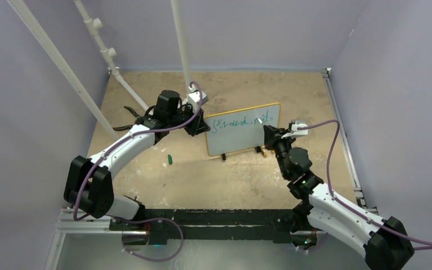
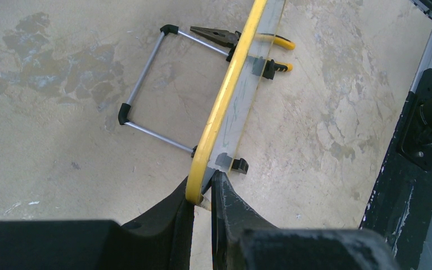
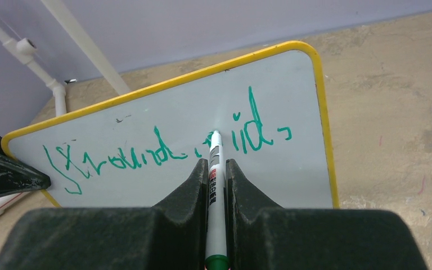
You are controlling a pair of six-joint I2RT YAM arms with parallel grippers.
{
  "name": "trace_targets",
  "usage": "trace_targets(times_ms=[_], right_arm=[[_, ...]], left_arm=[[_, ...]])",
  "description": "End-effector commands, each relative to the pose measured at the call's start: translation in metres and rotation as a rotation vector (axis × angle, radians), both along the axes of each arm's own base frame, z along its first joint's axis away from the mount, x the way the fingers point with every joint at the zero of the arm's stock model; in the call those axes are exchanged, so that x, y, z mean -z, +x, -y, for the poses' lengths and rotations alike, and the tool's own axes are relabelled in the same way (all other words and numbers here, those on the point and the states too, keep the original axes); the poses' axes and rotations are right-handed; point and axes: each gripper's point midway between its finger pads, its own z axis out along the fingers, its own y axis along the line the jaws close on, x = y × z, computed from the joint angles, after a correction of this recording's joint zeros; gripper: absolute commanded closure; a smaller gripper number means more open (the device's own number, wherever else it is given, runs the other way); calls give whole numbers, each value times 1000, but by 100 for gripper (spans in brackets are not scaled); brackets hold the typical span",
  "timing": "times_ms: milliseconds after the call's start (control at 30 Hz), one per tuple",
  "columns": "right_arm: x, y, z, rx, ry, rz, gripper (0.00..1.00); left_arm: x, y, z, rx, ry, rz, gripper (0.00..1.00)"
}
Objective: Write a sentence on the whiteboard
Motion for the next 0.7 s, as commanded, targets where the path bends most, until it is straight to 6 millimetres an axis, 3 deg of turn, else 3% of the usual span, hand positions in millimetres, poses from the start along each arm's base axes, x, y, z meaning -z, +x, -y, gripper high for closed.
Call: trace_targets(times_ms=[0, 400, 567, 667], right_arm=[[-6, 1, 8, 43, 28, 12, 100], [3, 0, 7, 39, 14, -14, 100], [-4, -5, 5, 5, 17, 4, 100], [-19, -13, -3, -67, 27, 43, 100]], left_arm=[[-5, 19, -14, -61, 53, 69, 100], [-5, 19, -14, -62, 53, 68, 100], [-6, 19, -13, -60, 51, 68, 100], [-5, 19, -15, -71, 54, 64, 100]])
